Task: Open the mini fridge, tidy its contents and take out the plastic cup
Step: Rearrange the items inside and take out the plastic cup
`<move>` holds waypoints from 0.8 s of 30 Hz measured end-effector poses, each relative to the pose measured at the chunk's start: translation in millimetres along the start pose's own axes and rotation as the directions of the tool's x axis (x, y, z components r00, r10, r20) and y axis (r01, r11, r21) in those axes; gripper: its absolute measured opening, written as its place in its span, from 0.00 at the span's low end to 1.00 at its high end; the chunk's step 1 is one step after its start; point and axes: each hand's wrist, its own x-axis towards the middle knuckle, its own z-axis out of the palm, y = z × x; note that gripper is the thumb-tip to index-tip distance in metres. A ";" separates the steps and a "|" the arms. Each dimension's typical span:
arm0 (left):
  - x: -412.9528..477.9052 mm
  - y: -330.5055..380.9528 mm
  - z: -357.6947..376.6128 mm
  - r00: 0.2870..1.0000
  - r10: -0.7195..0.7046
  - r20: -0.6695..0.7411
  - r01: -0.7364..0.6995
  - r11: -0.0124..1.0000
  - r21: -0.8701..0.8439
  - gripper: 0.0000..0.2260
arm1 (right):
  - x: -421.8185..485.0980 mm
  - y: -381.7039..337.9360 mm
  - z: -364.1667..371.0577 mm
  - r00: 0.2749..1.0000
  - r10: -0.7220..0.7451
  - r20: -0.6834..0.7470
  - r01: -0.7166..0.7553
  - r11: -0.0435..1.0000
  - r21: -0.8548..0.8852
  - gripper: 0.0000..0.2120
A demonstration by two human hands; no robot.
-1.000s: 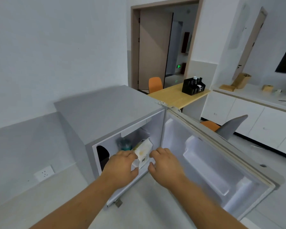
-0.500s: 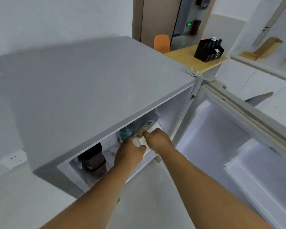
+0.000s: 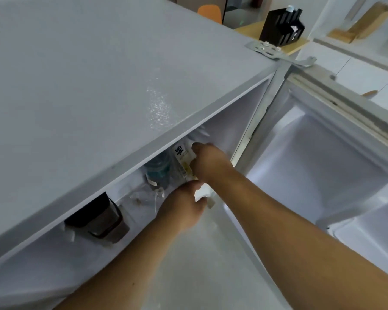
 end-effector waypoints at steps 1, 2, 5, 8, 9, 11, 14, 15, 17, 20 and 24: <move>5.9 1.5 2.9 1.000 0.007 0.013 -0.007 1.000 0.009 0.23 | 4.5 -0.5 -0.3 1.000 -0.006 -0.029 0.006 1.000 0.018 0.11; 11.9 4.0 4.1 0.999 -0.007 0.034 0.007 1.000 0.014 0.25 | 8.8 -0.7 -0.2 0.999 -0.011 -0.039 0.012 0.999 0.044 0.14; 28.4 9.3 2.1 0.994 -0.096 0.043 0.094 0.995 0.026 0.26 | 15.2 -0.8 0.7 0.995 -0.056 -0.089 0.068 0.987 0.144 0.20; 16.6 16.3 -4.6 0.995 -0.061 -0.077 0.063 0.998 0.015 0.20 | -4.8 3.9 8.3 0.931 -0.104 -0.350 0.198 0.949 0.245 0.22; 3.9 17.4 -6.5 0.990 -0.006 -0.138 0.008 1.000 0.014 0.16 | -17.7 6.8 13.4 0.897 -0.100 -0.430 0.210 0.954 0.216 0.21; -26.2 14.3 -9.2 0.974 0.048 -0.223 -0.039 0.998 0.048 0.10 | -46.4 13.2 27.3 0.836 -0.113 -0.538 0.244 0.953 0.180 0.16; -62.0 -5.8 -12.5 0.948 -0.070 -0.310 0.084 0.996 0.032 0.07 | -78.6 12.1 51.5 0.867 -0.194 -0.458 0.323 0.920 0.221 0.09; -68.7 -12.9 -12.5 0.934 -0.152 -0.322 0.148 0.988 -0.038 0.06 | -83.2 10.0 59.2 0.892 -0.218 -0.395 0.328 0.914 0.237 0.07; -73.1 -20.7 -17.1 0.883 -0.324 -0.340 0.236 0.932 -0.274 0.05 | -84.8 1.3 69.4 0.916 -0.235 -0.324 0.324 0.911 0.255 0.09; -54.7 -17.1 -35.3 0.753 -0.492 -0.437 0.165 0.784 -0.599 0.06 | -66.3 -19.3 62.7 0.924 -0.150 -0.353 0.283 0.887 0.366 0.18; -11.5 -9.9 -66.3 0.603 -0.676 -0.423 0.081 0.579 -0.811 0.11 | -18.0 -42.6 39.5 0.974 0.070 -0.213 0.082 0.773 0.629 0.22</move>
